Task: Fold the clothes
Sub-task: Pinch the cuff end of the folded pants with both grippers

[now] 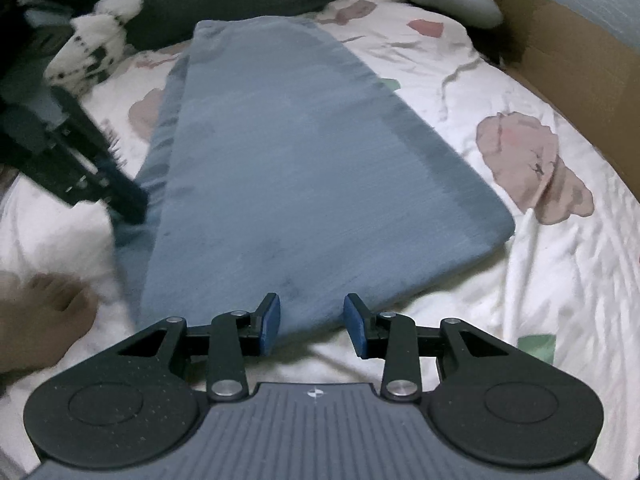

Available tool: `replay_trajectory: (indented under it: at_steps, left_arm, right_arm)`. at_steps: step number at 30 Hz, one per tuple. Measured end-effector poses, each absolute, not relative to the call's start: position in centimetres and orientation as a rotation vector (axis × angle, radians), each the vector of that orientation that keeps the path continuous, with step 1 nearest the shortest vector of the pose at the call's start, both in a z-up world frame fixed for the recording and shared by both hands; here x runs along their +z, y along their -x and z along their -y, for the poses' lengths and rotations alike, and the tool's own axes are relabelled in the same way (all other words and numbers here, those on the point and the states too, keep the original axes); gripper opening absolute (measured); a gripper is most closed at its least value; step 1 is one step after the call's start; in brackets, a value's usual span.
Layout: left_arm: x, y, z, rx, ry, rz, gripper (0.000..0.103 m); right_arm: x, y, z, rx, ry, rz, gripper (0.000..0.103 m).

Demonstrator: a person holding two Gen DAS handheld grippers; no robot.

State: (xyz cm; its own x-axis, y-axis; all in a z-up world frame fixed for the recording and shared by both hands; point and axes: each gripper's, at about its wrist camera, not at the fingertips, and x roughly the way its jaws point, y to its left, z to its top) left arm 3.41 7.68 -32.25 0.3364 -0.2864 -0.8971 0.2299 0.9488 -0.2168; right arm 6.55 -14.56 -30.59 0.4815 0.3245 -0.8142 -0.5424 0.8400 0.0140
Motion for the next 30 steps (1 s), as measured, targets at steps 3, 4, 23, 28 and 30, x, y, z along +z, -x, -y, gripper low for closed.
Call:
replay_trajectory:
  at_steps: [3, 4, 23, 28, 30]
  left_arm:
    - [-32.8, -3.7, -6.8, -0.333, 0.039, -1.172, 0.018]
    - [-32.9, -3.8, -6.6, -0.333, 0.028, -1.172, 0.018]
    - [-30.6, -2.7, -8.9, -0.283, 0.034, -1.208, 0.03]
    - [-32.6, -2.7, -8.3, -0.271, 0.017, -1.222, 0.032]
    - [-33.0, -2.8, -8.1, -0.27, 0.01, -1.225, 0.033]
  right_arm:
    - [-30.8, -5.4, 13.8, 0.545, 0.278, -0.936, 0.042]
    - [-30.9, -5.0, 13.5, 0.547, 0.282, -0.935, 0.042]
    - [-31.9, -2.2, 10.8, 0.575, 0.208, -0.936, 0.041]
    - [-31.2, -2.9, 11.6, 0.568, 0.141, -0.958, 0.041]
    - [-30.7, -3.1, 12.4, 0.55, 0.078, -0.967, 0.041]
